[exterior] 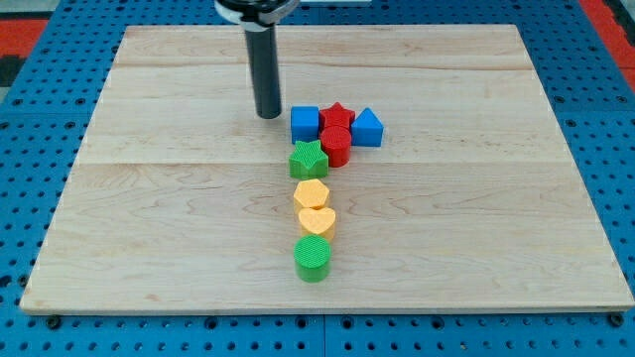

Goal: Place the green circle right to the yellow heart

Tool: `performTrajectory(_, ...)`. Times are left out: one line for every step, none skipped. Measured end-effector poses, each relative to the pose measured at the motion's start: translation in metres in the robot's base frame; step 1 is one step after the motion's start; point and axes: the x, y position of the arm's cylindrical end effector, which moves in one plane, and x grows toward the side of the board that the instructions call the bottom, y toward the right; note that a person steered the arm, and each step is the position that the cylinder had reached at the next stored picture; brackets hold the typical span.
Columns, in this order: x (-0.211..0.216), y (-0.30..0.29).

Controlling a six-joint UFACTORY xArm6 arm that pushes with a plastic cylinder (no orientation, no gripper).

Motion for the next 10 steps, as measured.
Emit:
performTrajectory(0.013,-0.028)
performTrajectory(0.081,-0.040)
performTrajectory(0.171,-0.041)
performTrajectory(0.219,-0.039)
performTrajectory(0.215,0.000)
performTrajectory(0.215,0.007)
performTrajectory(0.215,0.036)
performTrajectory(0.215,0.037)
performTrajectory(0.217,0.049)
performTrajectory(0.194,0.096)
